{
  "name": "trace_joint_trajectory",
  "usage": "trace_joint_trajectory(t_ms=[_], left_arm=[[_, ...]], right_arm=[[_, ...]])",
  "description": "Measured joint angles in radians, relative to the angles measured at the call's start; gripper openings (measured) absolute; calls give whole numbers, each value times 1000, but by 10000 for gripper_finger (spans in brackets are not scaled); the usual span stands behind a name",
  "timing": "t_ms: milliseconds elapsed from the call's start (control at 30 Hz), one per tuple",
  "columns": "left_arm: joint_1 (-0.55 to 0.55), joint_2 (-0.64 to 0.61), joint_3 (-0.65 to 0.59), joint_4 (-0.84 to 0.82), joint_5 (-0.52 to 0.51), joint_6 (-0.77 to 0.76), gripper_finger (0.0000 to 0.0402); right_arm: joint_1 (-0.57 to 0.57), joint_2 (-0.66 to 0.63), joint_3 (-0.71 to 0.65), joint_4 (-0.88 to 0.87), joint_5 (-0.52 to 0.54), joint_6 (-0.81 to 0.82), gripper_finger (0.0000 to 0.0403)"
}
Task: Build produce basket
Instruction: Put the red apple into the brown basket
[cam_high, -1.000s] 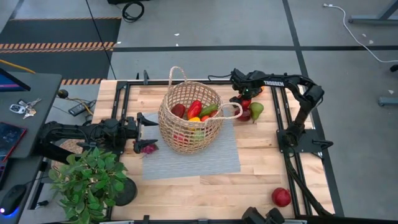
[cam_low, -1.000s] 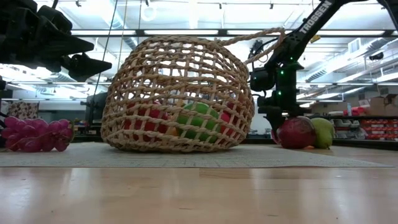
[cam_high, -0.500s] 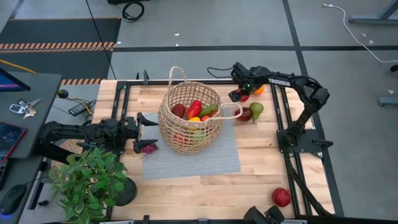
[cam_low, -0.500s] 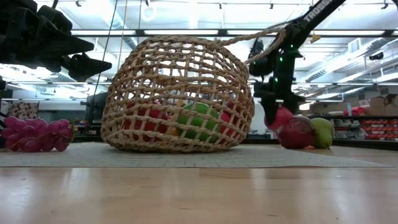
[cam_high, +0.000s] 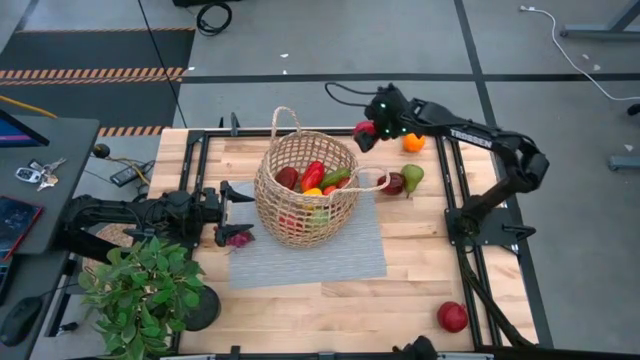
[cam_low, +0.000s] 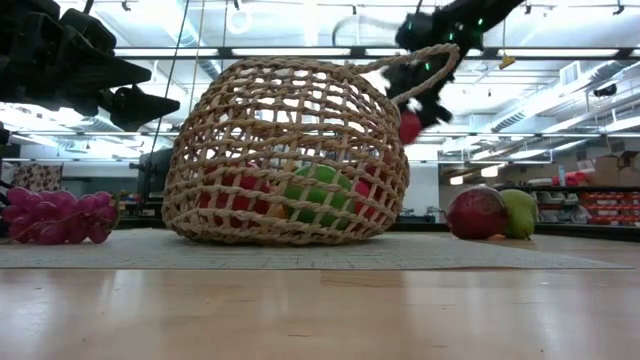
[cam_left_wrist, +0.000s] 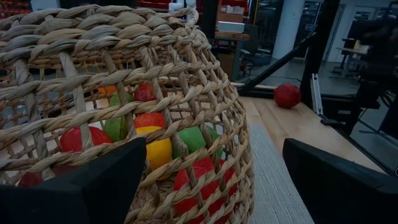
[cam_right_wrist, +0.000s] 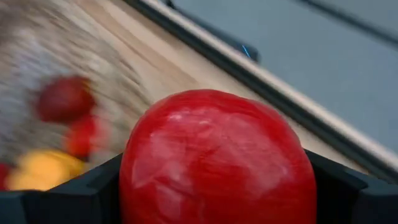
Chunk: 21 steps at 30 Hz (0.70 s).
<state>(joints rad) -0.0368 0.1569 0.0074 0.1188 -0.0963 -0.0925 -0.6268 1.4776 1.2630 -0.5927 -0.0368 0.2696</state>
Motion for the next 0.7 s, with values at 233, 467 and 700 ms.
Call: trace_joint_trajectory(t_ms=[233,467,700], left_arm=[[0,0,0,0,0,0,386],[0,0,0,0,0,0,386],[0,0,0,0,0,0,386]], right_arm=[[104,-83,1,256,-21,-3,338],[195,-90,1,526,-113,26,339],[282,-89,1,801,-189,18,339]])
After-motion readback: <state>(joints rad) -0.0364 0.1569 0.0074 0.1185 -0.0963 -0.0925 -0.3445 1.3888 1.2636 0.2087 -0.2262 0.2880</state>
